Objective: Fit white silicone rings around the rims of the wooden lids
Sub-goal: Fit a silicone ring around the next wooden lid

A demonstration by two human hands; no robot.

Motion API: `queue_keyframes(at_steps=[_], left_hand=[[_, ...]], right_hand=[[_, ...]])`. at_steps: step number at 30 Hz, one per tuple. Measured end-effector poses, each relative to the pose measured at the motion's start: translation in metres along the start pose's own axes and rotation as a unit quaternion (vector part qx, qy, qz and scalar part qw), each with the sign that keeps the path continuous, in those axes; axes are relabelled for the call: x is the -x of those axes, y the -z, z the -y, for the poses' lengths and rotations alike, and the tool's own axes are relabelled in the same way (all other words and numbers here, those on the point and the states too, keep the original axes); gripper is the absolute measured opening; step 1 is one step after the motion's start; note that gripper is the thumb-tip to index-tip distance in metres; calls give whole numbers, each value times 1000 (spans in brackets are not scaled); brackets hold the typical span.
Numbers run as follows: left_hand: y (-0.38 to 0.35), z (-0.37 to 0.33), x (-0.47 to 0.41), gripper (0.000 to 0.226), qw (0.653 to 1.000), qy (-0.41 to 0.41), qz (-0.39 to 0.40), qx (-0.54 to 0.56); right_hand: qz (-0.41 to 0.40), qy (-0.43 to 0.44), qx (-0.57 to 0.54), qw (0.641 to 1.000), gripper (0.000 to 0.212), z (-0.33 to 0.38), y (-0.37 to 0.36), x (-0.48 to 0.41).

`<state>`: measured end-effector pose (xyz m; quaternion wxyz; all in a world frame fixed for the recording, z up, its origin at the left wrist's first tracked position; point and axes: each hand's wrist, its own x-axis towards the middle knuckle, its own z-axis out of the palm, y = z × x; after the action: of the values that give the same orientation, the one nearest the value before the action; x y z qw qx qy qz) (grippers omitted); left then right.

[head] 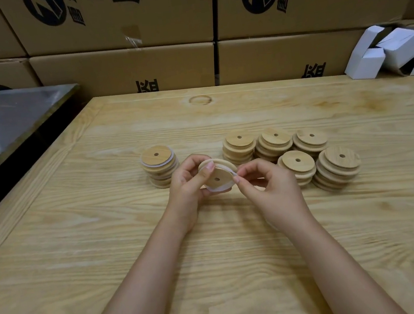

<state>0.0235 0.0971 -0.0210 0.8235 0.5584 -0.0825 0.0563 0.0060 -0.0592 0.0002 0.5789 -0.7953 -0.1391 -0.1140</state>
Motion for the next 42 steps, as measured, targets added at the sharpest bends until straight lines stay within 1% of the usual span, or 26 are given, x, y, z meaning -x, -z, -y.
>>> queue_keyframes(at_steps=[3,8,12,16,20,23,26,29,34,39,42], left_hand=[[1,0,-1,5,1000,-1,2,10],[-1,0,0,7,999,3,6,43],[-2,0,0,8,998,9,-2,68],[-1,1,0,8,998,15,-5,67],[-1,0,1,7,997,17,3,78],[0,-1,1,12,997,20,4,73],[-1,-1,0,10,998,22,3,65],[-2,-1,-1,10,997,30,2,67],[-3,0,1,9,997,34,4,63],[-3,1,0,17,998,48,-3,48],[-7,4,1,23,999,51,-16,1]], right_hand=[[-11,-7,8,1000,16,0,-2,1],[-19,-17,-24,999,20,0,-3,0],[1,-17,-37,999,20,-1,-1,-1],[27,-9,-51,998,26,0,2,-2],[55,-5,-60,997,22,2,6,-3],[30,-7,-33,999,21,2,4,-2],[9,-11,-12,1000,19,1,2,-1],[4,-23,-10,1000,19,1,3,-1],[7,-16,10,1000,18,4,3,0],[3,-27,0,1000,15,4,5,-1],[-6,-52,-20,998,11,2,4,-2]])
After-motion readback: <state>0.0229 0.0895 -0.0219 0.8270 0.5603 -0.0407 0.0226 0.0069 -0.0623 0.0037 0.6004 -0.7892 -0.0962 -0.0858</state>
